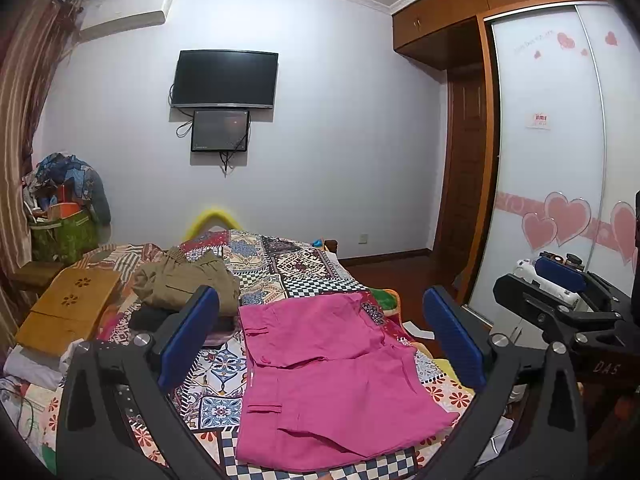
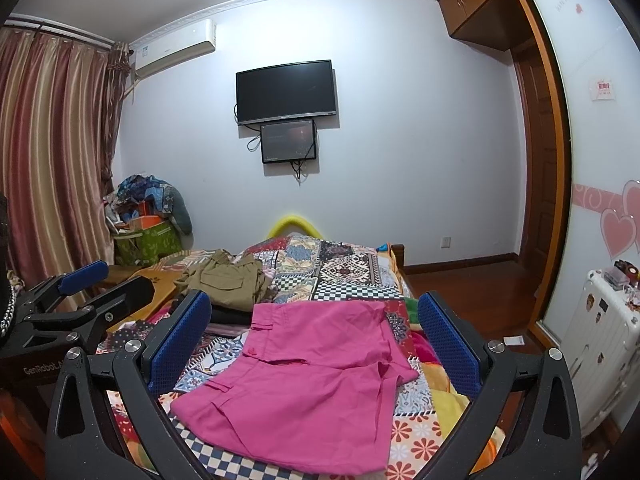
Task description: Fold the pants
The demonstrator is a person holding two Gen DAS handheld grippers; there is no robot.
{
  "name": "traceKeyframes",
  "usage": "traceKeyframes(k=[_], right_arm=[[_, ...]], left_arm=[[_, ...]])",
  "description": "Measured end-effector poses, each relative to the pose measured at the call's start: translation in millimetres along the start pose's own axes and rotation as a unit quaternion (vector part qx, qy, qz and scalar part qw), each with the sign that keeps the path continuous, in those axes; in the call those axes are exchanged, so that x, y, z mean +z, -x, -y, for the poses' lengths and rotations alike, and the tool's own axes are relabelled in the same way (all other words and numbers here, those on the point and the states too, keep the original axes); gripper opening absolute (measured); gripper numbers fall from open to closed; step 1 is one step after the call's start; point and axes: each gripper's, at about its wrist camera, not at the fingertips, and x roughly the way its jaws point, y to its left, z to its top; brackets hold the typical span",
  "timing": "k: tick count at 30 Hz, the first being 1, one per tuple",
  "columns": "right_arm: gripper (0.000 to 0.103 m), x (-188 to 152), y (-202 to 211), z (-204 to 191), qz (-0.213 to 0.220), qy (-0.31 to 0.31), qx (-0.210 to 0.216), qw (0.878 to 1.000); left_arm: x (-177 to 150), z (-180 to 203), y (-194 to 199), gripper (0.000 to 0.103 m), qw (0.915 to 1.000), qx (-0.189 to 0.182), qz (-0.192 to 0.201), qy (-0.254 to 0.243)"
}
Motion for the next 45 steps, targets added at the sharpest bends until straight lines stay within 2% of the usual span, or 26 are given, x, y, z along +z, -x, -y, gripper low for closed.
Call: traceKeyframes(k=[45], right_arm=[[0.103, -7.0, -2.5, 2.6, -0.008, -0.007, 0.001, 1.000]], left_arm=[[-4.2, -1.6, -3.4, 0.103, 1.0000, 0.003, -0.004, 0.004]])
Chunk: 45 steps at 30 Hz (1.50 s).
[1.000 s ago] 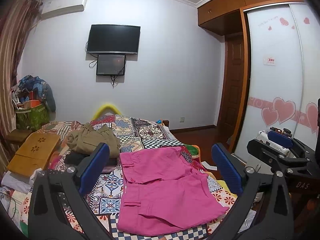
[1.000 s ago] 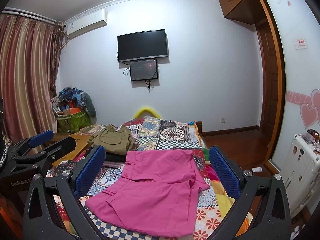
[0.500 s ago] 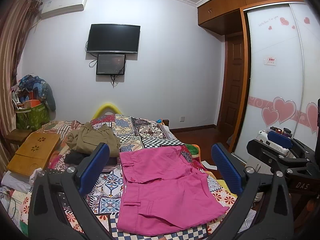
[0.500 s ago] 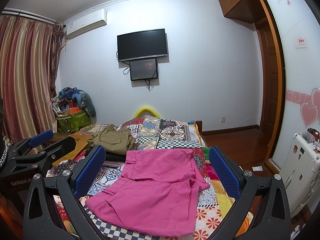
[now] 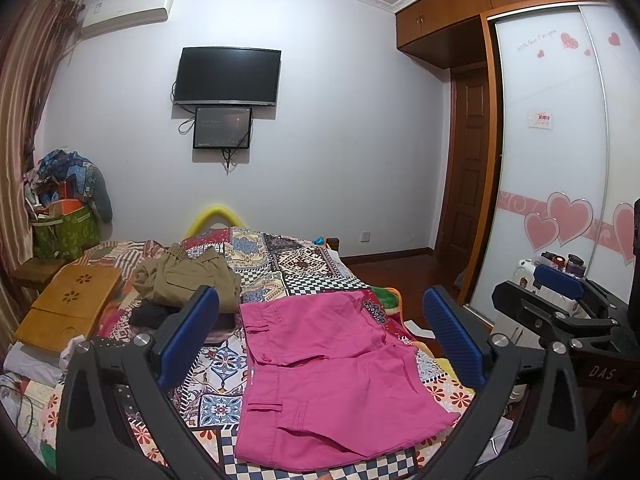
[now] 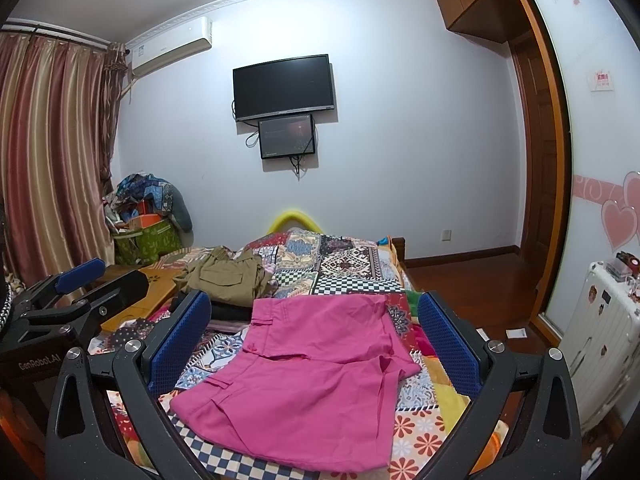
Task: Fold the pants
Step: 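Reach both grippers toward the waistband edge of the pink pants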
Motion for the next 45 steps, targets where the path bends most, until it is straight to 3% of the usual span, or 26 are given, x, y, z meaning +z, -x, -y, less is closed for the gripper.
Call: traceKeyframes(k=[10, 18, 26, 36, 45], right_arm=[[0.103, -2, -6, 4, -0.010, -0.006, 0.000, 1.000], [0.103, -2, -31, 21, -0.025, -0.003, -0.013, 1.000], [0.103, 2, -76, 50, -0.049, 0.010, -0.032, 0.998], [0.103, -4, -161, 90, -0.119, 0.012, -0.039, 0.992], [0.103, -28, -236, 116, -0.183, 0.024, -0.019, 0.983]], left_arm=[[-4, -2, -8, 0.103, 1.0000, 0.006, -0.007, 0.000], [-6, -17, -46, 0.103, 0.9989, 0.032, -0.036, 0.001], [-4, -39, -118, 0.103, 0.9966, 0.038, -0.072, -0.014], [-10, -84, -223, 0.103, 0.9921, 0.028, -0.122, -0.005], [-39, -120, -309, 0.103, 0.9866, 0.039, -0.154, -0.039]])
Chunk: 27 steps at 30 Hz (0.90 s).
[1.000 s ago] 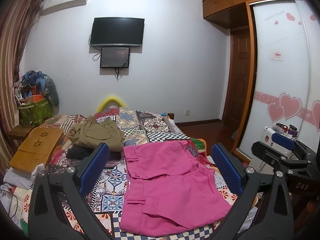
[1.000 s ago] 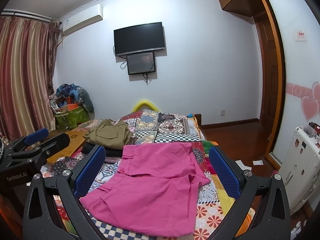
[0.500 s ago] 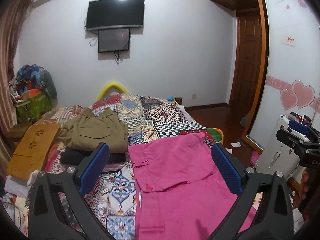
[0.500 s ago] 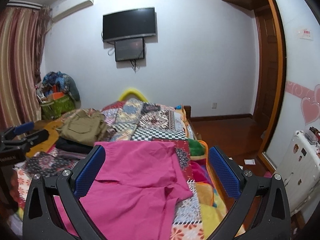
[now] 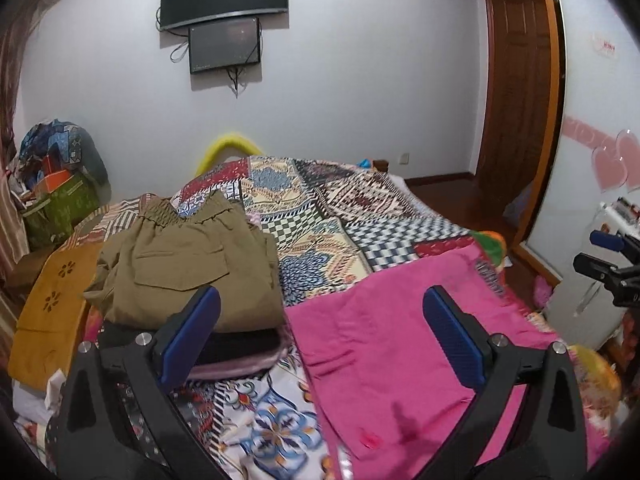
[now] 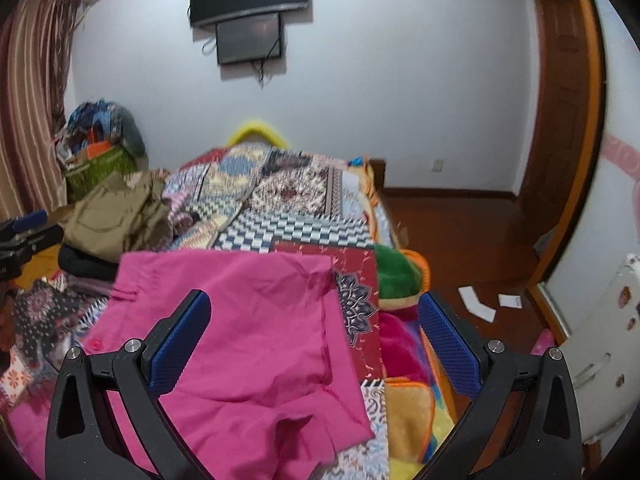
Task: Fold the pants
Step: 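Reach both grippers toward the waistband edge of the pink pants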
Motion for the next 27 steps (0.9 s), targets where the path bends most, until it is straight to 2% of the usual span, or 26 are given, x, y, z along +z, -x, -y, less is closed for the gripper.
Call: traceKeyframes(k=[5, 13, 15, 17, 18, 19, 21, 25, 27], right_arm=[[0.103, 0, -37, 9, -0.034, 0.017, -0.002, 0.999], [0.101, 6, -87, 12, -0.065, 0.057, 0.017, 0.996], [0.097, 7, -98, 15, -0.073, 0.061, 0.022, 0.995], [0.088, 7, -108, 16, -0.082, 0.063, 0.031, 0.994], [0.087, 7, -112, 17, -0.086, 0.065, 0.033, 0.994], [0.085, 7, -116, 18, -0.086, 0.067, 0.033, 0.993], [0.084, 7, -121, 17, -0.086, 0.069, 0.035, 0.993], [0.072, 13, -136, 23, -0.099, 0.050, 0.061, 0.992], [0.066, 16, -143, 27, -0.108, 0.039, 0.080, 0.990]], left_arm=[[-13, -13, -41, 0.103, 0.9990, -0.025, -0.033, 0.016], [-36, -23, -95, 0.103, 0.9951, -0.013, -0.095, 0.022], [-38, -25, -104, 0.103, 0.9935, -0.012, -0.111, 0.024], [-40, -28, -114, 0.103, 0.9915, -0.007, -0.128, 0.026], [-41, -30, -118, 0.103, 0.9908, -0.006, -0.132, 0.027], [-41, -30, -121, 0.102, 0.9900, -0.008, -0.137, 0.031], [-41, -32, -125, 0.092, 0.9884, -0.020, -0.145, 0.040], [-41, -33, -130, 0.081, 0.9853, -0.041, -0.159, 0.047], [-42, -32, -133, 0.066, 0.9834, -0.052, -0.167, 0.046]])
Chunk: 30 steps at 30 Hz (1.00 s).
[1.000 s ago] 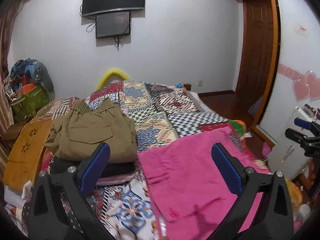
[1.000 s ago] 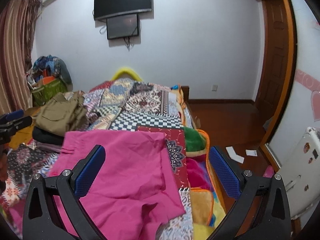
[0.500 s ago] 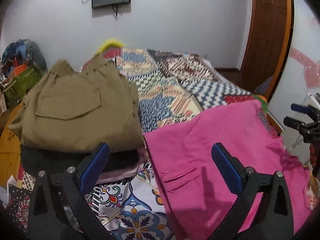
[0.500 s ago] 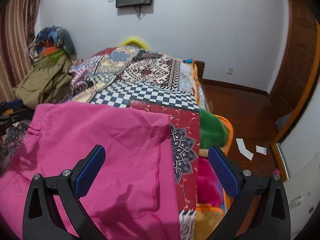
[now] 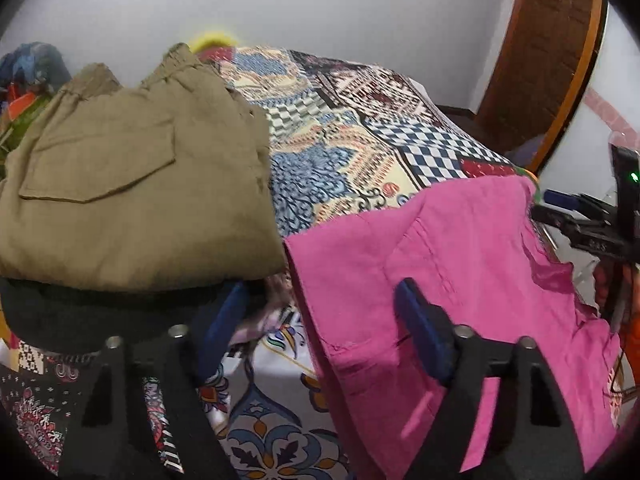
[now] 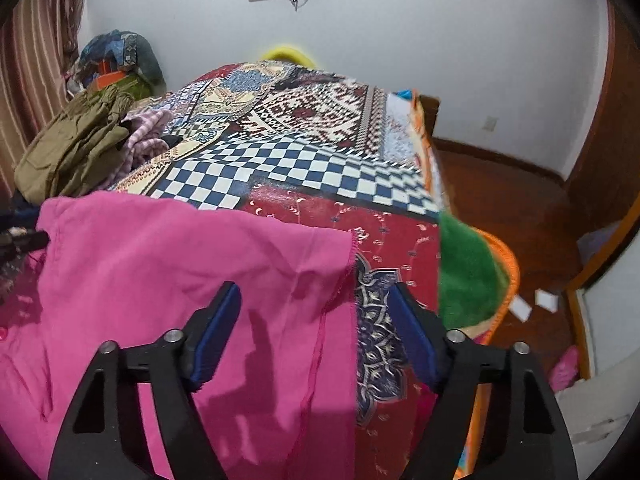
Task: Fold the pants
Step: 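Reach both grippers toward the waistband edge of the pink pants, then close the left gripper on the pink pants while the right gripper grasps the waistband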
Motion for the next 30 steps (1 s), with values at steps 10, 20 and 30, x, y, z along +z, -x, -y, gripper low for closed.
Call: traceKeyframes(k=[10, 20, 30], right_arm=[[0.035, 6, -13, 12, -0.011, -0.031, 0.054, 0.998], [0.021, 10, -26, -1, -0.031, -0.019, 0.067, 0.997], [0.012, 11, -21, -2, -0.003, -0.025, 0.053, 0.998]], left_arm=[[-4, 7, 6, 0.041, 0.9995, -0.020, -0.005, -0.022], [10, 10, -1, 0.032, 0.9993, -0.024, -0.005, -0.027], [19, 14, -13, 0.007, 0.9997, -0.017, -0.001, -0.019]])
